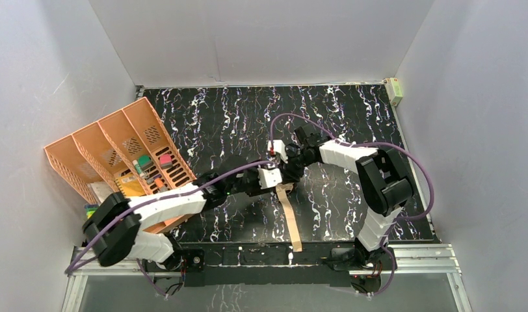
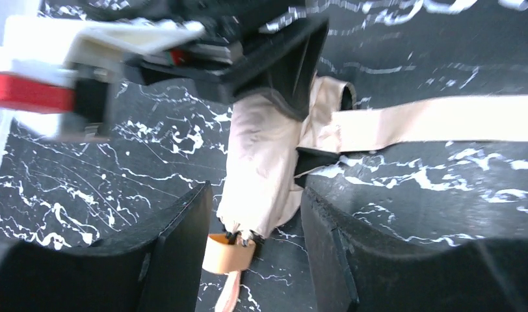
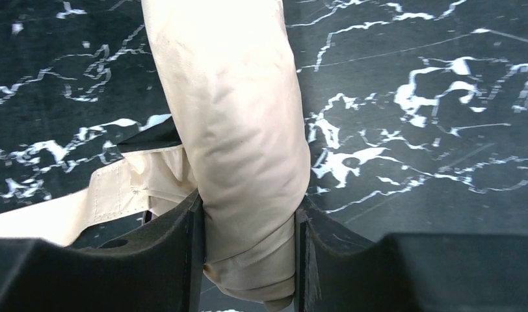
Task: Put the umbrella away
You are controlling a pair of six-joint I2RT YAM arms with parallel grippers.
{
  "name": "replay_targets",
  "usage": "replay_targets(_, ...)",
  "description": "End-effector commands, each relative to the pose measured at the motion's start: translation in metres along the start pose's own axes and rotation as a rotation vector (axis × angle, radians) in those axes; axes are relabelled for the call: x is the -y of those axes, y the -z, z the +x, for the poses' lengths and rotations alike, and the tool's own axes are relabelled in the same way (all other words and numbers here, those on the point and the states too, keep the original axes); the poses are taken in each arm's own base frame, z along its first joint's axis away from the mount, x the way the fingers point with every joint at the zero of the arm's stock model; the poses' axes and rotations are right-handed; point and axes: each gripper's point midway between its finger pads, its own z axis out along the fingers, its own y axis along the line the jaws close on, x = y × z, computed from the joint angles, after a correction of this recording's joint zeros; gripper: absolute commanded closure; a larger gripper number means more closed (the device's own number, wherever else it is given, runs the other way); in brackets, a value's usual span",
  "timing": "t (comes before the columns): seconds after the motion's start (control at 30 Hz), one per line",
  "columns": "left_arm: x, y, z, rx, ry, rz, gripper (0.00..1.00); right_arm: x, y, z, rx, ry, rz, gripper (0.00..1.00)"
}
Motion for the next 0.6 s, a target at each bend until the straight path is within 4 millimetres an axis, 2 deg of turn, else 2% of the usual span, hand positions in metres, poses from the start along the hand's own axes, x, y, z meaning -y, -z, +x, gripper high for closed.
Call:
replay_targets(0.0, 0.010, 0.030, -0.024, 0.103, 0.135, 0.020, 0.48, 0.037, 0.001, 0.058, -0.241, 0.073, 0.242, 0.83)
replay_targets(0.17, -0.003, 0.058, -0.040, 0.173, 0.266, -0.030, 0.45, 0.024, -0.006, 0.056, -0.235, 0.249, 0.268, 0.82)
replay_targets(0.3, -0.025, 0.067, -0.034, 0.175, 0.394, -0.047, 0.44, 0.006, -0.013, 0.060, -0.220, 0.299, 0.263, 0.81)
replay_targets(0.43, -0.049, 0.069, -0.023, 0.183, 0.479, -0.038, 0.44, -0.008, -0.018, 0.063, -0.228, 0.407, 0.265, 0.77)
replay_targets(0.57, -0.048, 0.058, -0.023, 0.168, 0.437, 0.065, 0.44, -0.016, -0.022, 0.059, -0.208, 0.529, 0.310, 0.76)
